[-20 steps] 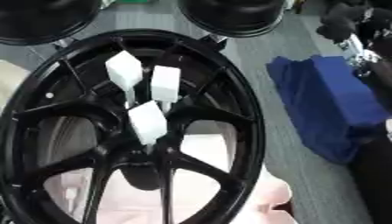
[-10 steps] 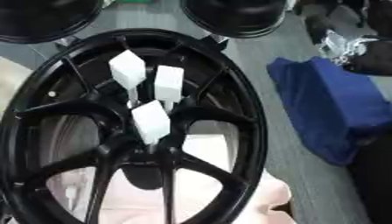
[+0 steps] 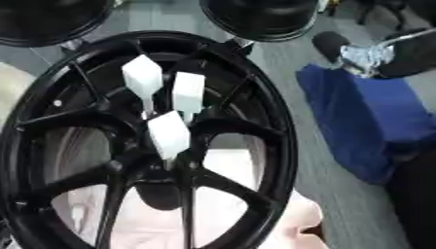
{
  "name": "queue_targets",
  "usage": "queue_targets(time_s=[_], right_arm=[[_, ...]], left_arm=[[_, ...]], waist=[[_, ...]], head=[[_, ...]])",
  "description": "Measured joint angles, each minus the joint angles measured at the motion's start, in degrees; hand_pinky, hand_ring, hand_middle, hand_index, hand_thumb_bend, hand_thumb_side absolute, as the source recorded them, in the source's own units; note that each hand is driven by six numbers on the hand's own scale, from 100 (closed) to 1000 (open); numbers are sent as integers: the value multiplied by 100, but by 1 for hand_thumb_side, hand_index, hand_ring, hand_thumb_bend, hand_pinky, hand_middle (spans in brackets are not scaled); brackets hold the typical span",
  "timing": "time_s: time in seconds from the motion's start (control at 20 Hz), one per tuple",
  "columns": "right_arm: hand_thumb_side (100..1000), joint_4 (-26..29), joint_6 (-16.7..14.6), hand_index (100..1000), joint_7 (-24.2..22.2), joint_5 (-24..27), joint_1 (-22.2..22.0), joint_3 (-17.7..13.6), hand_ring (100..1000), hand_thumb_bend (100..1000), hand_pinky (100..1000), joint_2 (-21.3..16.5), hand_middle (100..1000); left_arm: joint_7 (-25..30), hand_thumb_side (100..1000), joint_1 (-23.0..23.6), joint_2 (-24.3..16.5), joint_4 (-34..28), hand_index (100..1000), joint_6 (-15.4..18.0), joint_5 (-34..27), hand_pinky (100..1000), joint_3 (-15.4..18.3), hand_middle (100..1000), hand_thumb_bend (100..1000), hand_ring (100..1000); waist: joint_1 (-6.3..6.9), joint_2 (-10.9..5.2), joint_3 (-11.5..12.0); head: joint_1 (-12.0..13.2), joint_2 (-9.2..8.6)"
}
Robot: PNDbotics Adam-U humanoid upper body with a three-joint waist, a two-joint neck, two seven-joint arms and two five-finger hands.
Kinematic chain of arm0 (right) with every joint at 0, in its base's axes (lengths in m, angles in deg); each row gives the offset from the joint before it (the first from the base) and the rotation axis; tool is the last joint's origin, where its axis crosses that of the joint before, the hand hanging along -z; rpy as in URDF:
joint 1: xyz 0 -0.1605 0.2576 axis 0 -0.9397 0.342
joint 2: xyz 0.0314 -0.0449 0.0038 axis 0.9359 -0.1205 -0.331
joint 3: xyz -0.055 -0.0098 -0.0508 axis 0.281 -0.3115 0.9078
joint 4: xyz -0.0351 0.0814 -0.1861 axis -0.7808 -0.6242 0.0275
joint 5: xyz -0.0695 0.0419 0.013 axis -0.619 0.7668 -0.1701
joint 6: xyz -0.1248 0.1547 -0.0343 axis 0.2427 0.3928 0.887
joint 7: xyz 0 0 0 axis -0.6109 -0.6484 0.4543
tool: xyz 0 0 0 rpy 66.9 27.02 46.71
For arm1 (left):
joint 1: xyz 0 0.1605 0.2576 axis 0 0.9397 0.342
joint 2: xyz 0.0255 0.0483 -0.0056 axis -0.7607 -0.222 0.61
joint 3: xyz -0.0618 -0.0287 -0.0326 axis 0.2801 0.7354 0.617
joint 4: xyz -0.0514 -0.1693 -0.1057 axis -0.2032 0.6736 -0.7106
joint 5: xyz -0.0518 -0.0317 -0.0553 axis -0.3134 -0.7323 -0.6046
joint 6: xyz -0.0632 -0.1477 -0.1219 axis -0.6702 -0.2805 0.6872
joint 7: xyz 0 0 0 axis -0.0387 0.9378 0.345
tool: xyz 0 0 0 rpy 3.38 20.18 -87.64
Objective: Pull the pin out of the wheel hub.
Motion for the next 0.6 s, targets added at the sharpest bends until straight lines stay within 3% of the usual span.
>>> queue_targets(time_s=[0.6], right_arm=[[424,2,1014,792,-974,-362,858,878,840,442,838,106,793]], left_arm=[[48,628,-2,-46,0,705,-45,-20,961,-35,519,141,570]], waist=[[-122,-29,105]], head=[[-64,-85]])
